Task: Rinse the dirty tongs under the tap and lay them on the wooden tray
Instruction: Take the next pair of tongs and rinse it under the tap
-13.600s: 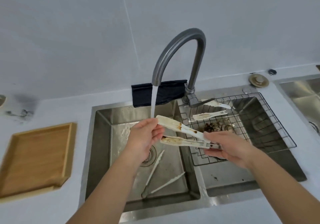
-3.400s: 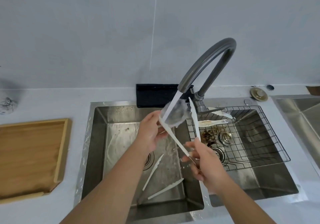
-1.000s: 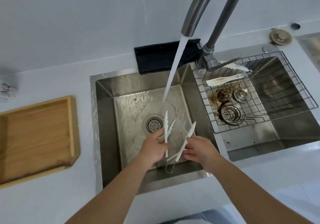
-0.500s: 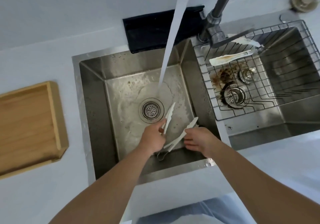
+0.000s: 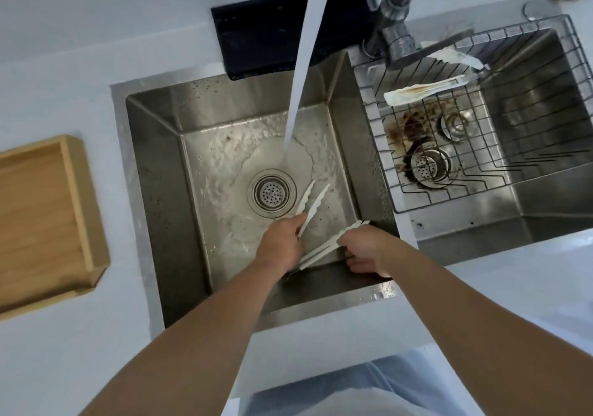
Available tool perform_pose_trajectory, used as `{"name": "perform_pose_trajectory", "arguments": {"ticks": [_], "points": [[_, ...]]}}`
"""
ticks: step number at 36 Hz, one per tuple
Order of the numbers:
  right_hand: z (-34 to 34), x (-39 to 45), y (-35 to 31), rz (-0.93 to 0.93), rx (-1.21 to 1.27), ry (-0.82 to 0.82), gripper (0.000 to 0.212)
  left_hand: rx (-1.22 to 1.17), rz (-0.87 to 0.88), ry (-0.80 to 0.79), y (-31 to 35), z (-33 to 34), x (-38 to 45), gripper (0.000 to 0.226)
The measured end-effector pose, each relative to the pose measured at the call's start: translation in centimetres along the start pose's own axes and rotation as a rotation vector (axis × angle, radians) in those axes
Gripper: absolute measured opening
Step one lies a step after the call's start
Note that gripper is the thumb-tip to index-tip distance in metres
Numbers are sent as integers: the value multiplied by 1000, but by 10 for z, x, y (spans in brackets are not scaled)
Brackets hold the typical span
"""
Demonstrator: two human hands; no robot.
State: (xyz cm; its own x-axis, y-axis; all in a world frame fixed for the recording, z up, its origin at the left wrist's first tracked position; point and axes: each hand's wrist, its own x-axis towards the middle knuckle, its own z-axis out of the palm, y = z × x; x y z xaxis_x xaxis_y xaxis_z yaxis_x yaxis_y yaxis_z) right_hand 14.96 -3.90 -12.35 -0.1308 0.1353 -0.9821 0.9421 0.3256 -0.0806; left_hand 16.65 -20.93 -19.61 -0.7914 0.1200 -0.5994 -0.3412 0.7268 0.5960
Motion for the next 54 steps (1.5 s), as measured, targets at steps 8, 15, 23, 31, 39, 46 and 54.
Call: {"name": "perform_pose_trajectory", "arguments": {"ticks": [8, 15, 23, 31, 39, 46, 54], "points": [[7, -1, -2, 62, 478, -79, 51, 72, -22, 25, -3, 5, 6, 44], [9, 8, 3, 102, 746, -55, 38, 127, 9, 14, 0, 4, 5, 55], [6, 7, 4, 93, 768, -39, 34, 213, 4, 0, -2, 5, -2, 47], [6, 2, 4, 65, 744, -28, 60, 221, -29, -35, 0, 3, -8, 45], [6, -11, 4, 3, 755, -78, 63, 75, -31, 9, 3, -10, -22, 28], [3, -25, 6, -64, 786, -123, 65, -171, -114, 78, -1, -27, -38, 26], [3, -47, 15, -139, 723, -159, 51, -790, -366, 130, 0, -44, -61, 20]]}}
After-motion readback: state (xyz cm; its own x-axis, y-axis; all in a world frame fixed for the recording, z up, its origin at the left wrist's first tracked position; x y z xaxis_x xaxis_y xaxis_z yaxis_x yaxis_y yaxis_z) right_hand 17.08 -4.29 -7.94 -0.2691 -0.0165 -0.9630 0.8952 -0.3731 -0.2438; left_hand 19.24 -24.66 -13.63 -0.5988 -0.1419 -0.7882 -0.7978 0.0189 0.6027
